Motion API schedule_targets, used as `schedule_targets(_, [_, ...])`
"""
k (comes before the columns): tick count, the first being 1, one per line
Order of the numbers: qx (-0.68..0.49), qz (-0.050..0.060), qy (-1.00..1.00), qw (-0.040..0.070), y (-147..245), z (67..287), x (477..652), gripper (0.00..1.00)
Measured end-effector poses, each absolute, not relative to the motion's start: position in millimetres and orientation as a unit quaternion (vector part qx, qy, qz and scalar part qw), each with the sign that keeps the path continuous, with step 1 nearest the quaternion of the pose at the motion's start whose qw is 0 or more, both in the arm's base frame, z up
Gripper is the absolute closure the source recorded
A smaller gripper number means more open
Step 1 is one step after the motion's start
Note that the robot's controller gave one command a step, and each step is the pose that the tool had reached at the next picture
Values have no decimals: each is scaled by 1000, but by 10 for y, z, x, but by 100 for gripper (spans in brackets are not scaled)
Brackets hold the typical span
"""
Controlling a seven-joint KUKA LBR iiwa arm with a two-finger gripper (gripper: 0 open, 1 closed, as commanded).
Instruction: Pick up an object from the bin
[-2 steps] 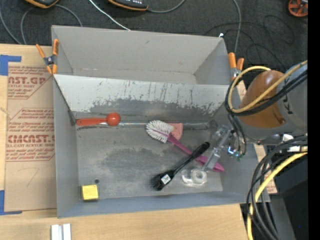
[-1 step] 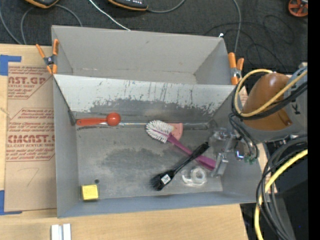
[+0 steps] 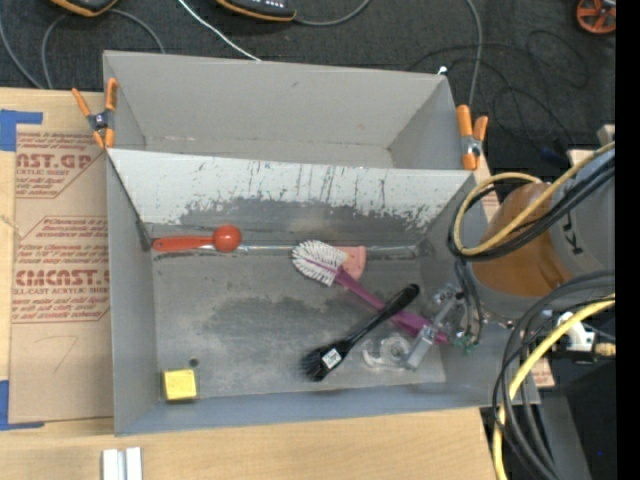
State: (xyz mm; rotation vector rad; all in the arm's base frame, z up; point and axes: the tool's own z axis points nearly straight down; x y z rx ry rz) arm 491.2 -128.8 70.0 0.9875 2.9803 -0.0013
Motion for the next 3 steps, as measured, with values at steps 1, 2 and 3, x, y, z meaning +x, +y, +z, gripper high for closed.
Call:
schedule_targets(1, [292,-1,956,4,-1197,735,4883,100])
schedule_targets(2, [292,-1,956,4,-1197,735,4884,100])
schedule_targets(3, [292,-1,956,0,-1181,1097,4859,100])
